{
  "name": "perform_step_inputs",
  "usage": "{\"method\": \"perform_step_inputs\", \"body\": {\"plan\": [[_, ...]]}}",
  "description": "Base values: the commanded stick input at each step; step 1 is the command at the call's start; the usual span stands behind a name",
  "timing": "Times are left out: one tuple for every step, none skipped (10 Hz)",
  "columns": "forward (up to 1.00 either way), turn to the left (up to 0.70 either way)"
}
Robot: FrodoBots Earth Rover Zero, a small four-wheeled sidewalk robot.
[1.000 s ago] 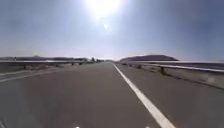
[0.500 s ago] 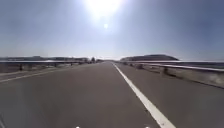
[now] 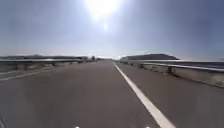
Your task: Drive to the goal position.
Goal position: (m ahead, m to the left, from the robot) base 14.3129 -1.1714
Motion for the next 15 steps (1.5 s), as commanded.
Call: {"method": "perform_step_inputs", "body": {"plan": [[0.7,0.0],[0.7,0.0],[0.7,0.0],[0.7,0.0],[0.7,0.0],[0.7,0.0],[0.7,0.0],[0.7,0.0],[0.7,0.0],[0.7,0.0],[0.7,0.0],[0.7,0.0],[0.7,0.0],[0.7,0.0],[0.7,0.0]]}}
